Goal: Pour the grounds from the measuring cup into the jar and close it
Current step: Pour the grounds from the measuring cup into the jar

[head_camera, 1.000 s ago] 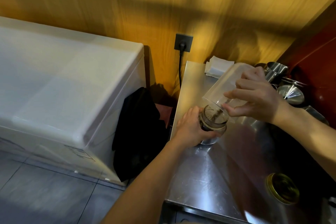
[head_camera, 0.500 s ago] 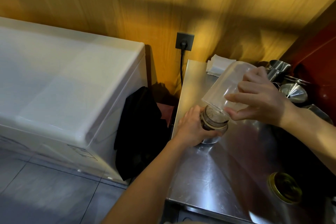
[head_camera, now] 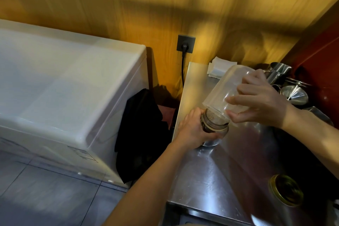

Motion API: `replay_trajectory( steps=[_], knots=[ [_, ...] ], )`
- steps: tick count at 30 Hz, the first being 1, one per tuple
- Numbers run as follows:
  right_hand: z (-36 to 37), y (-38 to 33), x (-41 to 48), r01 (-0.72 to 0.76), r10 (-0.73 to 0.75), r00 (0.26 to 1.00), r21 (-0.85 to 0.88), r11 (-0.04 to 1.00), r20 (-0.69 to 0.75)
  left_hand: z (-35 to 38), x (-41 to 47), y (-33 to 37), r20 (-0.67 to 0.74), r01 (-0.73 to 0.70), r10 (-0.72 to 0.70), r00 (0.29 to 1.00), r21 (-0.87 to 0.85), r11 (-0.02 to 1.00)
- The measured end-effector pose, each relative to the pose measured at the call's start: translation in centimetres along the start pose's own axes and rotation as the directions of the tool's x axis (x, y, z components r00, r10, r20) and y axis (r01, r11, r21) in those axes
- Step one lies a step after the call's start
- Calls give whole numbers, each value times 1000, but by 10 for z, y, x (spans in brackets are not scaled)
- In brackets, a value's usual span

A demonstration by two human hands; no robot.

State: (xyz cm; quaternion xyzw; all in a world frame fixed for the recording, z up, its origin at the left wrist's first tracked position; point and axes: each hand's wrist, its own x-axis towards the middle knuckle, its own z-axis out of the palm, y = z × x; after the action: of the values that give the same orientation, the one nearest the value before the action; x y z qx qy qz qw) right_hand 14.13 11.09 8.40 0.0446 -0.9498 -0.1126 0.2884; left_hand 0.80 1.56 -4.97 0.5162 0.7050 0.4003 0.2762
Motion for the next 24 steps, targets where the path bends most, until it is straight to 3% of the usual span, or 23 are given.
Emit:
replay_trajectory(
  steps=[4, 7, 10, 12, 15, 18, 21, 24],
  knots=[
    [2, -4, -2, -33, 34, 999, 9, 999, -29, 0, 0, 0, -4, -3, 3, 1000, 2, 1000],
    [0, -4, -7, -167, 174, 980, 72, 983, -95, 1, -1, -1, -10, 1, -1, 1000, 3, 1000],
    [-2, -5, -15, -326, 341, 925, 107, 939, -170, 3, 0, -4, -14, -2, 3, 1000, 10, 1000],
    [0, -6, -24, -471, 493, 849, 147, 870, -193, 3, 2, -6, -10, -5, 6, 1000, 10, 1000],
    [7, -8, -45, -663, 754, 623, 371, 651, -208, 4, 3, -8, -9, -11, 11, 1000, -7, 1000],
    [20, -12, -68, -748, 925, 317, 545, 379, -208, 5, 4, -9, -13, -18, 17, 1000, -30, 999],
    [37, -18, -88, -731, 976, -13, 668, 140, -218, 6, 4, -11, 0, 0, 0, 1000, -47, 999],
    [53, -28, -104, -647, 959, -205, 762, 16, -194, 6, 4, -11, 13, 39, -38, 999, -60, 997]
  ],
)
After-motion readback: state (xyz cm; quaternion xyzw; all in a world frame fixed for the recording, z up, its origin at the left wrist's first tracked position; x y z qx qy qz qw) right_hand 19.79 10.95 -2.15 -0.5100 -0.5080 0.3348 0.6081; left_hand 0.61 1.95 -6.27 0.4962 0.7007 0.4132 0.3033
